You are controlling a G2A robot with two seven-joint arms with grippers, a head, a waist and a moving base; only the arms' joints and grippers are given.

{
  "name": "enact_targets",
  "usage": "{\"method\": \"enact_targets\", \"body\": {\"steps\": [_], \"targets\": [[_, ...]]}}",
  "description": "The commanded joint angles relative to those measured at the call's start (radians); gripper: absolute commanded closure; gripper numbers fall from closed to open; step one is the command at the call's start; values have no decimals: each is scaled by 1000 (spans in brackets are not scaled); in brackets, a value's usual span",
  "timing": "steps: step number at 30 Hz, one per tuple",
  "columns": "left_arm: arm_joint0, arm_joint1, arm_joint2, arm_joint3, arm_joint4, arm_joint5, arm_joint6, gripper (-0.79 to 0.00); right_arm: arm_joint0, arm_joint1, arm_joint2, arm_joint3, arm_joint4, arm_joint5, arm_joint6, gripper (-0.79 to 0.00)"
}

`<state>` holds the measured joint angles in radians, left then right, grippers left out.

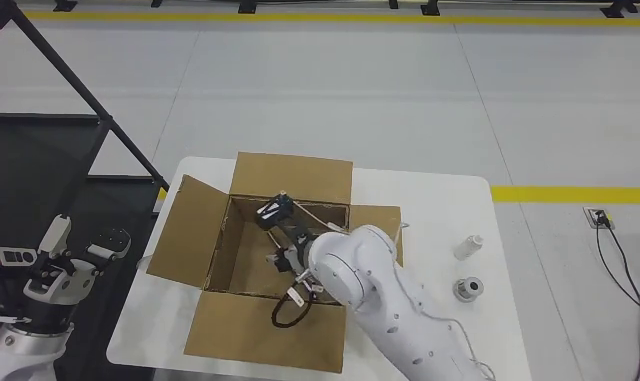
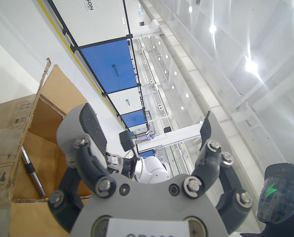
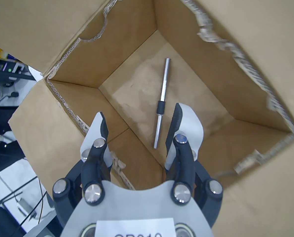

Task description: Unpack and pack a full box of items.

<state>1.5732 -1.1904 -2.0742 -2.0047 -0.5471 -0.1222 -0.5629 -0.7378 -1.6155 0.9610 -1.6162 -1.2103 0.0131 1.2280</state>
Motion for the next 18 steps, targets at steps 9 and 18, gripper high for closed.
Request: {"method": "enact_targets", "body": {"steps": [9, 18], "targets": [[0, 0, 0, 0, 0, 0, 0, -785, -307, 65, 327, -485, -246, 78, 86, -785], [0, 0, 0, 0, 0, 0, 0, -785, -468, 86, 568, -566, -308, 158, 153, -785]]}}
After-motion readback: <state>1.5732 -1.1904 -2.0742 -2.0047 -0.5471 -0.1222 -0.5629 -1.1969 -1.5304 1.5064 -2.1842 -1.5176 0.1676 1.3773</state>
